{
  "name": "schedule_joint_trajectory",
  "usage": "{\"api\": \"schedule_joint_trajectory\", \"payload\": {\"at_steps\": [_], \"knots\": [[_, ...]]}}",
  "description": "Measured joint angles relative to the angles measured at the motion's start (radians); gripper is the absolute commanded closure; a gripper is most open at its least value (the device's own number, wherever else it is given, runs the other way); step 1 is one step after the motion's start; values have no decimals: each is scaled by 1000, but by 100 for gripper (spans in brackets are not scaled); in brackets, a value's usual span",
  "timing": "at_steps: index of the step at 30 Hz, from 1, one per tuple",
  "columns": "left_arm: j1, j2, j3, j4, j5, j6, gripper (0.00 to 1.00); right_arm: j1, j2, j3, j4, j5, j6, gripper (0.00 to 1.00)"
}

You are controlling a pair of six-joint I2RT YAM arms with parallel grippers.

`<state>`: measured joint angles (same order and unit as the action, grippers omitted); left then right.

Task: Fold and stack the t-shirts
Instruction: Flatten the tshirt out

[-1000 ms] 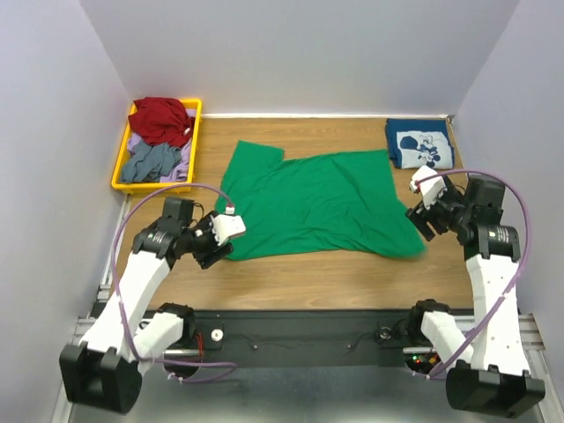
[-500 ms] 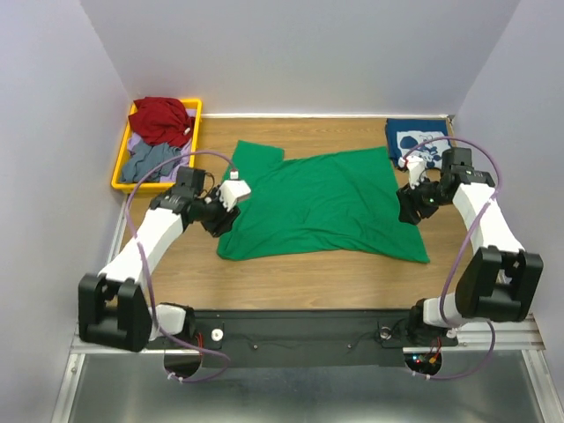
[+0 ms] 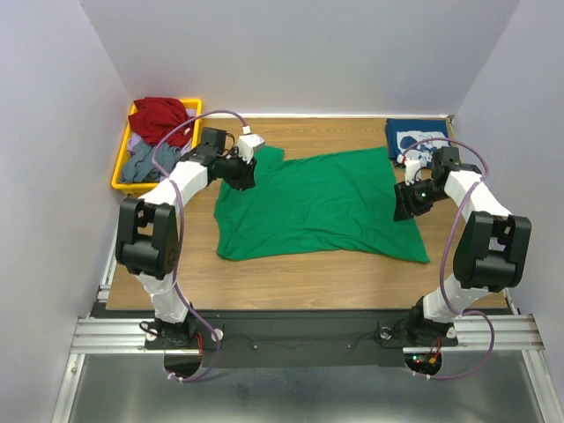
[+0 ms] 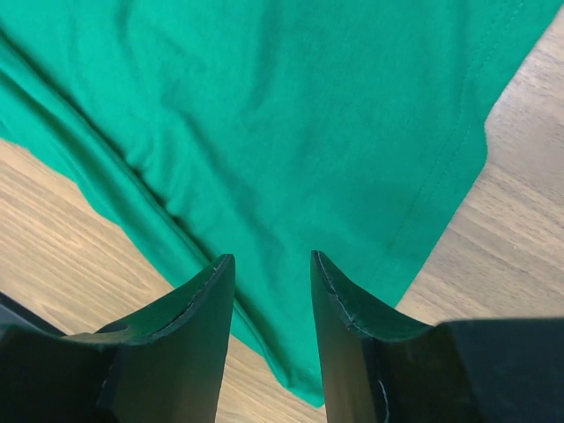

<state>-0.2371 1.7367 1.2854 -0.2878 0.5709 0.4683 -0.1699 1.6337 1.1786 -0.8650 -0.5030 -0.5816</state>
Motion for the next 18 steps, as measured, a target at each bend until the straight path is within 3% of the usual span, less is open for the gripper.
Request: {"api": "schedule_joint_trajectory", "payload": {"at_steps": [7, 18], "knots": [[-14, 165, 98, 40, 32, -88, 70, 0, 0, 0, 14, 2, 37, 55], [-38, 299, 188, 61, 27, -137, 61, 0, 0, 0, 21, 13, 41, 55]]}}
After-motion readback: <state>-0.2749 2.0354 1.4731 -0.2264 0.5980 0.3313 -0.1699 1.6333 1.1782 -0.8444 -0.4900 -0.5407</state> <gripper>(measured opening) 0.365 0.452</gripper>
